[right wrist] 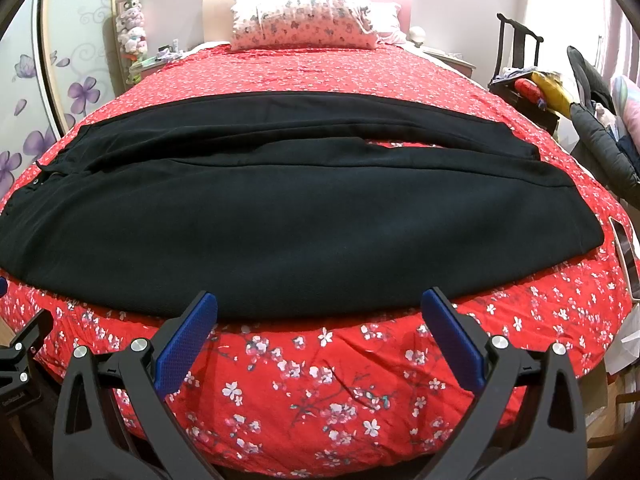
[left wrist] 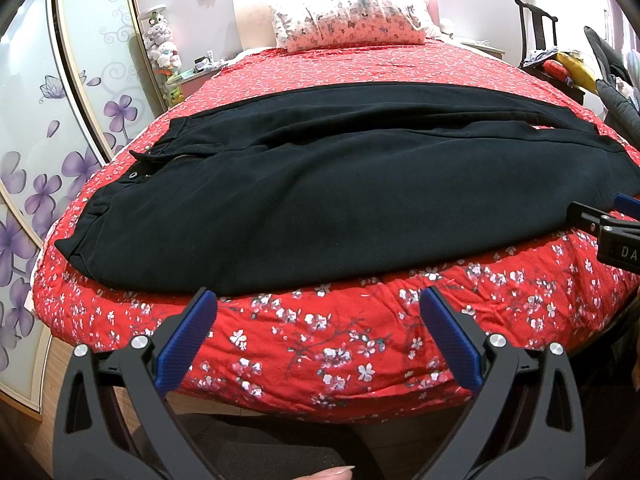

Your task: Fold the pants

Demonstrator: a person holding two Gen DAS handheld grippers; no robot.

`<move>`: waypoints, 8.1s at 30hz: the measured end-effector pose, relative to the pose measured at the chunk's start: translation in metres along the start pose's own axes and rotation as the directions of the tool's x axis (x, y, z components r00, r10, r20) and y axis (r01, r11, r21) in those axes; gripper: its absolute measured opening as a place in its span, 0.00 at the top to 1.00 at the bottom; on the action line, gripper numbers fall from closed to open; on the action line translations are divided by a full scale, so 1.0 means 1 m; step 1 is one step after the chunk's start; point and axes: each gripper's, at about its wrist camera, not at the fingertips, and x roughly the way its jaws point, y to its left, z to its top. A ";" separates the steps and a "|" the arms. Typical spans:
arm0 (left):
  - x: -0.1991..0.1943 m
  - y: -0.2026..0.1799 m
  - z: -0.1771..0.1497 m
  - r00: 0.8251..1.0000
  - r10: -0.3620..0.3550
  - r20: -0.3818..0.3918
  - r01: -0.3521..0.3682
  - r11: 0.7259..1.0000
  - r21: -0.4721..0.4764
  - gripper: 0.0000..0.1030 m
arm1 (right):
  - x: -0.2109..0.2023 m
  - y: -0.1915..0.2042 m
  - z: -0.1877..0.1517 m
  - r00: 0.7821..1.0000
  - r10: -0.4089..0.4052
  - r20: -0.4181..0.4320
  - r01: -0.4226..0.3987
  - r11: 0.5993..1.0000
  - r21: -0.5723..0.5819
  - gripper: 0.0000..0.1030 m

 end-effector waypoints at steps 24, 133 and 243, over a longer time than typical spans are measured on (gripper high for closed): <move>0.000 0.000 0.000 1.000 -0.001 0.000 0.001 1.000 -0.001 0.02 | 0.001 -0.002 0.000 1.000 0.004 -0.004 -0.004 1.000 0.004 0.01; 0.114 0.005 0.116 0.996 -0.079 0.041 0.084 0.987 -0.134 0.02 | 0.146 -0.323 0.209 0.995 -0.085 0.049 0.043 0.829 0.558 0.87; 0.053 0.170 0.145 0.956 -0.233 0.179 0.293 0.711 -0.639 0.95 | 0.030 -0.287 0.052 0.870 0.260 0.419 -0.491 0.376 0.785 0.96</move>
